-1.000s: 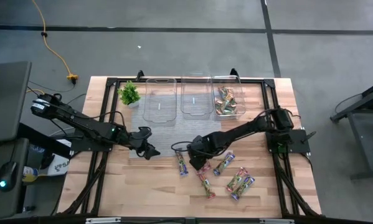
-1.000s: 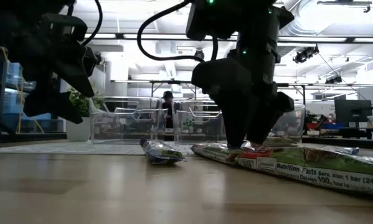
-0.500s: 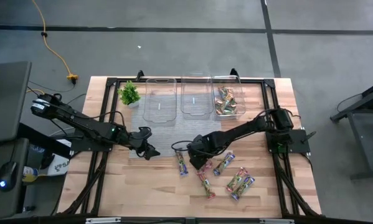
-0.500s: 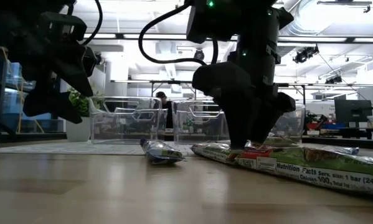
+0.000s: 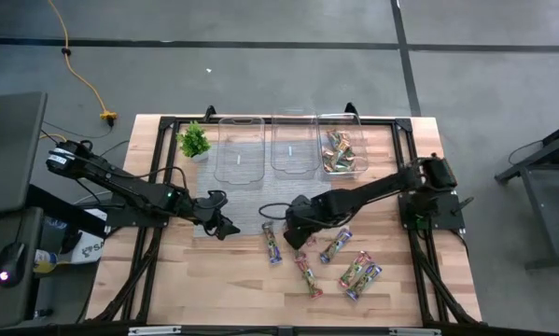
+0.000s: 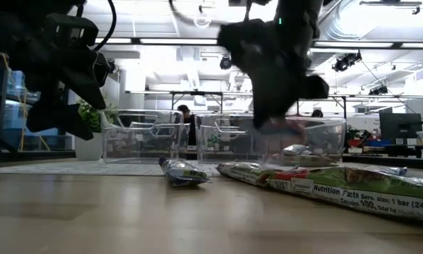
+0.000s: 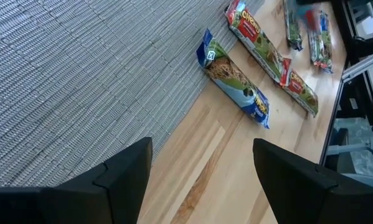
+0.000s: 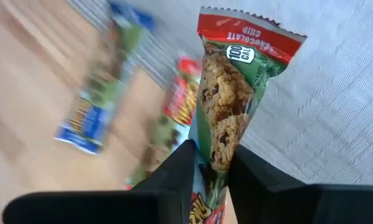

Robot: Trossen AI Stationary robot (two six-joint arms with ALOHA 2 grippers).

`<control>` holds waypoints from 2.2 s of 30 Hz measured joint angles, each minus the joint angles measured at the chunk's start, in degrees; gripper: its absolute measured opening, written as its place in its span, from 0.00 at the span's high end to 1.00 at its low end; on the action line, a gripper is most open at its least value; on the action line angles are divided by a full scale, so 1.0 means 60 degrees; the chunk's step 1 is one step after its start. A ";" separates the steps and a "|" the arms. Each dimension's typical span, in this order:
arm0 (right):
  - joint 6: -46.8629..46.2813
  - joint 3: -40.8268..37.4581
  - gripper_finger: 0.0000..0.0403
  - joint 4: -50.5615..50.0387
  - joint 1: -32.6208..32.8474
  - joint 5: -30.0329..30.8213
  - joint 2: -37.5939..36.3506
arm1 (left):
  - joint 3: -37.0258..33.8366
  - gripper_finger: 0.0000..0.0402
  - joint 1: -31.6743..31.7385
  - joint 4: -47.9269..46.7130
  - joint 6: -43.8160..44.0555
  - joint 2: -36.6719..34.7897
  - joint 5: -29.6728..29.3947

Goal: Pick and place Granola Bars by type
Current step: Put the red granola bar into the middle transparent bin

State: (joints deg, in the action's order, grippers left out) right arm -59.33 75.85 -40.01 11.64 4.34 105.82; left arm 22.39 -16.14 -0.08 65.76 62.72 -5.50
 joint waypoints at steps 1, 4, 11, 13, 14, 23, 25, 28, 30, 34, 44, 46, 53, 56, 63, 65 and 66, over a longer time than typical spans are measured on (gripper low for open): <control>0.0054 0.0001 0.83 0.0063 -0.0049 0.0111 -0.0190 | 0.0000 0.33 0.0000 0.0000 0.0000 0.0000 0.0000; 0.0342 0.0011 0.84 0.0186 -0.0369 0.0354 -0.0710 | 0.0000 0.33 0.0000 0.0000 -0.0004 0.0000 -0.0002; 0.1771 0.0015 0.84 0.0661 -0.1962 0.0801 -0.2074 | 0.0000 0.33 0.0000 0.0004 -0.0004 0.0000 -0.0007; 0.2318 0.0015 0.84 0.0868 -0.2585 0.0793 -0.2370 | 0.0000 0.33 0.0000 0.0003 -0.0004 0.0000 -0.0008; 0.2572 0.0019 0.84 0.0975 -0.2939 0.0787 -0.2459 | 0.0000 0.33 -0.0002 0.0002 -0.0004 0.0000 -0.0011; 0.4573 0.0029 0.84 0.1766 -0.5744 -0.0470 -0.2107 | 0.0000 0.33 0.0000 0.0004 -0.0011 0.0000 0.0031; 0.4772 0.0029 0.84 0.1845 -0.6082 -0.0991 -0.1933 | 0.0000 0.33 0.0000 0.0004 -0.0011 0.0000 0.0047; 0.5004 0.0029 0.84 0.1844 -0.6333 -0.1332 -0.1739 | 0.0000 0.33 -0.0001 0.0004 -0.0004 0.0000 0.0047; 0.5345 0.0029 0.84 0.1863 -0.6351 -0.1357 -0.1578 | 0.0000 0.33 -0.0001 0.0004 0.0000 0.0000 0.0047; 0.5882 0.0029 0.84 0.1891 -0.6346 -0.1475 -0.1290 | 0.0004 0.33 -0.0002 0.0007 0.0004 0.0000 0.0048; 0.6001 0.0029 0.68 0.1920 -0.6397 -0.1494 -0.1245 | 0.0004 0.33 0.0000 0.0007 0.0076 0.0000 0.0055; 0.6078 0.0029 0.65 0.1952 -0.6397 -0.1565 -0.1245 | 0.0004 0.33 0.0000 0.0007 0.0080 0.0000 0.0058; 0.5612 0.0029 0.60 0.2500 -0.6039 -0.3914 -0.1464 | 0.0004 0.33 0.0000 0.0007 0.0087 0.0000 0.0067; 0.5742 0.0029 0.60 0.2500 -0.5289 -0.4332 -0.1673 | 0.0004 0.33 0.0000 0.0007 0.0087 0.0000 0.0069; 0.5045 0.0040 0.61 0.2239 -0.3111 -0.3771 -0.2437 | 0.0004 0.33 0.0000 0.0004 0.0087 0.0000 0.0066; 0.4241 0.0040 0.61 0.1683 -0.2518 -0.2828 -0.2513 | 0.0004 0.33 0.0000 0.0004 0.0084 0.0000 0.0066; 0.3888 0.0040 0.61 0.1389 -0.2227 -0.2370 -0.2513 | 0.0004 0.33 0.0000 0.0004 0.0087 0.0000 0.0066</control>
State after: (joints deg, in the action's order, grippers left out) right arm -36.00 76.09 -31.68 -1.72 -9.88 90.74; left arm 22.41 -16.14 -0.05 66.28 62.72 -5.10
